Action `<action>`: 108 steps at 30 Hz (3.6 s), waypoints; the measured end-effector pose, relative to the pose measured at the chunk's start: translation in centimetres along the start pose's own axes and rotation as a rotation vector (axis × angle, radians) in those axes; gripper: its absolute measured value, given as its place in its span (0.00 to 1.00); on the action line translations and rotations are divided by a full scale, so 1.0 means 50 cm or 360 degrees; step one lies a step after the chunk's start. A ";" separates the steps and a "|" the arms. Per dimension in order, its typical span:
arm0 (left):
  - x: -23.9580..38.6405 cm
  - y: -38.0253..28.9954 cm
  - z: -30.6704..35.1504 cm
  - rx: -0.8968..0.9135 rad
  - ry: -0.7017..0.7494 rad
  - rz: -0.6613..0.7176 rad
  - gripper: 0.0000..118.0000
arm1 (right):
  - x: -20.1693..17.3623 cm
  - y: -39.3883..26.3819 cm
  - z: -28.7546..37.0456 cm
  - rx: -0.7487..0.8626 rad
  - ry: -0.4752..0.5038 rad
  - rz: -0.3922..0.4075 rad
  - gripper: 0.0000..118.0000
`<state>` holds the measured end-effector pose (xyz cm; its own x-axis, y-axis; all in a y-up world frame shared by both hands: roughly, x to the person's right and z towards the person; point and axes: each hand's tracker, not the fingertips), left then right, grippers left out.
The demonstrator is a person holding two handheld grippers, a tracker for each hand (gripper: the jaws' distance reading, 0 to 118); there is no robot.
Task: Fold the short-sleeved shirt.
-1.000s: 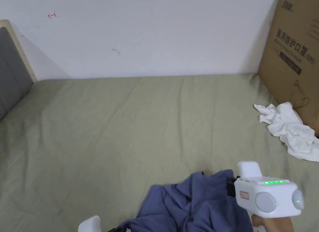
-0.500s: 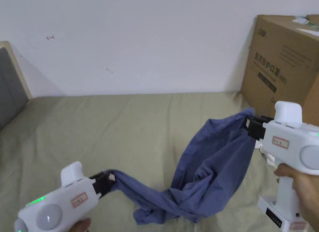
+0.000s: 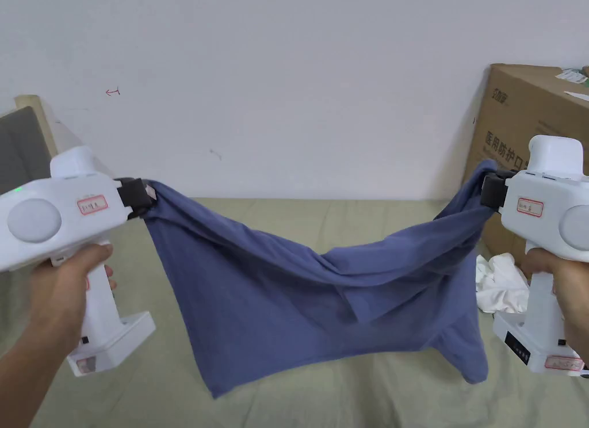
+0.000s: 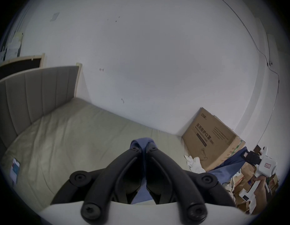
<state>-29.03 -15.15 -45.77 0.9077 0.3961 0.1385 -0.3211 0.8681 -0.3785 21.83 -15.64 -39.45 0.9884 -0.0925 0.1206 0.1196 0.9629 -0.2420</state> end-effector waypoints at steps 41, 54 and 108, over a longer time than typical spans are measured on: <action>-0.243 -0.597 0.259 -0.0559 0.0378 0.0134 0.07 | 0.071 -0.630 0.287 -0.0615 -0.0167 -0.0470 0.06; -0.279 -0.666 0.298 -0.0729 0.0619 0.0099 0.07 | 0.079 -0.738 0.334 -0.0955 -0.0335 -0.0359 0.06; 0.058 -0.416 0.231 0.0040 0.0080 -0.0377 0.02 | -0.047 -0.339 0.391 0.0076 -0.0090 0.0152 0.04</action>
<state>-22.85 -28.59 -26.93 0.9706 0.1656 0.1747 -0.1035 0.9424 -0.3182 15.62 -26.75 -16.80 0.9880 0.0136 0.1536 0.0190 0.9777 -0.2092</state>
